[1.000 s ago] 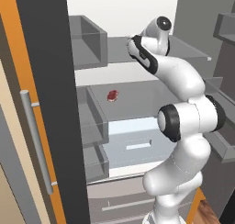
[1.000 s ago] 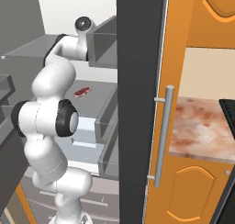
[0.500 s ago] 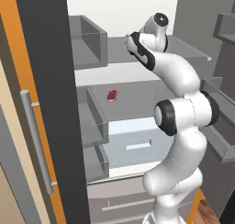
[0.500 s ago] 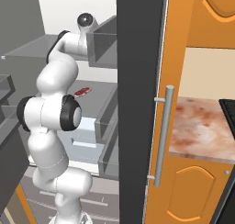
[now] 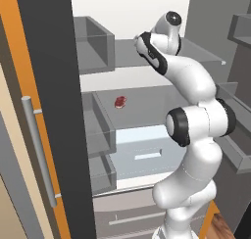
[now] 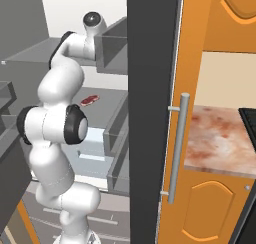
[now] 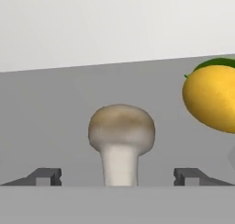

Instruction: Transport the fish and mushroom to the fridge. Place the fish on the rack containing meat and place the mushroom on the rack containing the vegetable, ensuring meats and vegetables are on different racks.

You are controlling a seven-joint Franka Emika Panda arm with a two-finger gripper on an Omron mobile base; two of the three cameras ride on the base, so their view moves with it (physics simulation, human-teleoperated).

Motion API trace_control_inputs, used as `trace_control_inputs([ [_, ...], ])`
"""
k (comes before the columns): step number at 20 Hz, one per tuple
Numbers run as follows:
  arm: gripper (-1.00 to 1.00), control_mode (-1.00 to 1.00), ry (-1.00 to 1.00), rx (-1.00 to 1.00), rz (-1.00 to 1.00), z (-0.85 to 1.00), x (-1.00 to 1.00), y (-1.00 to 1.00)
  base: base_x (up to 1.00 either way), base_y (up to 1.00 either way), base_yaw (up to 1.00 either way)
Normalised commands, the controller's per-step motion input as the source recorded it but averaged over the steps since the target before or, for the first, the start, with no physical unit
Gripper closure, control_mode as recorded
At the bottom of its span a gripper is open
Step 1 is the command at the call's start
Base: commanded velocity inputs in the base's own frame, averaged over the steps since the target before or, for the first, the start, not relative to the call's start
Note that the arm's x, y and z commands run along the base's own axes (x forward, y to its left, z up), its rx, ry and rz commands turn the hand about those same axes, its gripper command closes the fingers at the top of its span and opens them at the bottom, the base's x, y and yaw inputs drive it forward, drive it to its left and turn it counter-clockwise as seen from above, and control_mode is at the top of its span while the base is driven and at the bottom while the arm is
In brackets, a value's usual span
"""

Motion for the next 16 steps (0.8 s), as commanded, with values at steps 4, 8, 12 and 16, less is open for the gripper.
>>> trace_control_inputs([
  [4, -1.0, -1.0, -0.02, 0.0, 0.0, -0.01, -0.68, 0.0, 0.0, 0.0, 0.0],
  [8, -1.0, -1.0, -0.02, 0.0, 0.0, -0.01, -1.0, 0.0, 0.0, 0.0, 0.0],
  [12, -1.0, -1.0, -0.02, 0.0, 0.0, 0.0, -1.0, 0.0, 0.0, 0.0, 0.0],
  [16, -1.0, -1.0, 0.0, -0.02, 0.0, 0.0, -1.0, 0.0, 0.0, 0.0, 0.0],
])
